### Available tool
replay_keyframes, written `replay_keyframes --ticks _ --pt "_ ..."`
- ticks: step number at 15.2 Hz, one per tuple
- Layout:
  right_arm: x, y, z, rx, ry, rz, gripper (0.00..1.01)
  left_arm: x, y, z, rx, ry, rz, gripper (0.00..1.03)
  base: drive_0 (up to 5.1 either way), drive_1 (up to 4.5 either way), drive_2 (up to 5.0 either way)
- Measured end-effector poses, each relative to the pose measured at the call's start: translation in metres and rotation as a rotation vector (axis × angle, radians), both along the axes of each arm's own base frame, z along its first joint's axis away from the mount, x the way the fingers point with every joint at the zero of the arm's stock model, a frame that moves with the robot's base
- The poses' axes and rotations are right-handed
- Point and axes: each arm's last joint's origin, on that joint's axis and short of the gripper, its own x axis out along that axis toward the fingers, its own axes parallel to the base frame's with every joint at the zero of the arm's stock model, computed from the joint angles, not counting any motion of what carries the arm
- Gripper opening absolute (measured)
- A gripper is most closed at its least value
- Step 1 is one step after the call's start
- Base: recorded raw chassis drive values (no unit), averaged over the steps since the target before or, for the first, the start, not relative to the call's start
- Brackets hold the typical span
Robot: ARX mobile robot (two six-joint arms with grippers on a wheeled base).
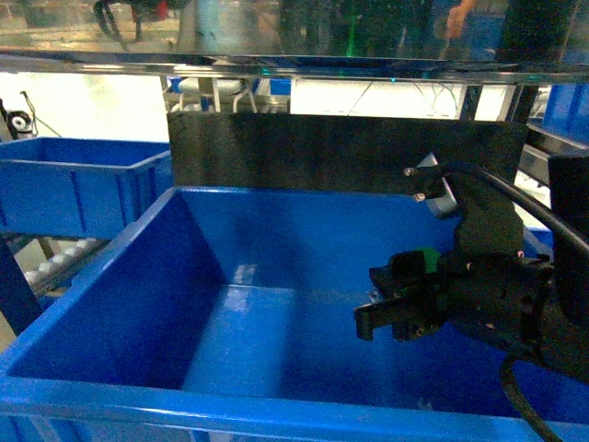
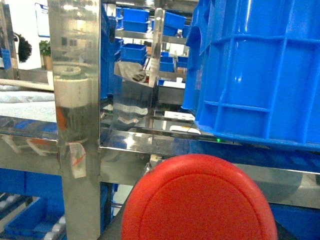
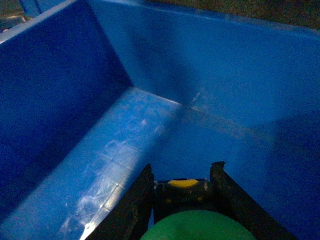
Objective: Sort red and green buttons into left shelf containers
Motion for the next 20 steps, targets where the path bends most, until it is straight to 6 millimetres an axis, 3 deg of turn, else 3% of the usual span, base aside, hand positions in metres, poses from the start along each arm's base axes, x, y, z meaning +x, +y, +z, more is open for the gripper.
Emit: replay_keyframes --ticks 1,2,5,7,8,11,13,16,18,20 --pt "0.001 0.001 -0.001 0.021 0.049 0.008 0.48 0.000 0.000 0.000 0.000 -0.002 0.000 0.24 0.0 0.00 0.0" --pt "0.001 0.001 -0.001 0.023 0.055 0.008 0.57 0.000 0.000 0.000 0.000 0.000 0.000 0.24 0.0 0.00 0.0" --pt "-0.010 -0.007 -0.001 0.036 0.005 -0.018 0.99 0.000 0.000 0.000 0.000 -0.001 0.000 0.24 0.0 0.00 0.0" --pt "-0.025 -0.017 0.015 0.034 -0.077 -0.095 0.98 0.000 0.000 0.000 0.000 0.000 0.000 0.24 0.0 0.00 0.0" --pt "-0.042 -0.025 0.028 0.033 -0.132 -0.158 0.98 0.000 0.000 0.000 0.000 0.000 0.000 0.24 0.0 0.00 0.0" --pt "-0.107 -0.052 0.037 0.016 -0.191 -0.193 0.98 0.000 0.000 0.000 0.000 -0.001 0.000 0.24 0.0 0.00 0.0" --pt "-0.153 -0.088 0.042 -0.030 -0.254 -0.306 0.98 0.000 0.000 0.000 0.000 0.002 0.000 0.24 0.0 0.00 0.0" --pt "-0.194 -0.128 0.093 0.005 -0.453 -0.475 0.98 0.000 0.000 0.000 0.000 0.001 0.000 0.24 0.0 0.00 0.0" --pt "-0.208 -0.132 0.101 0.004 -0.522 -0.501 0.98 0.000 0.000 0.000 0.000 0.000 0.000 0.24 0.0 0.00 0.0" --pt "-0.207 -0.132 0.099 -0.002 -0.509 -0.485 0.98 0.000 0.000 0.000 0.000 -0.001 0.000 0.24 0.0 0.00 0.0"
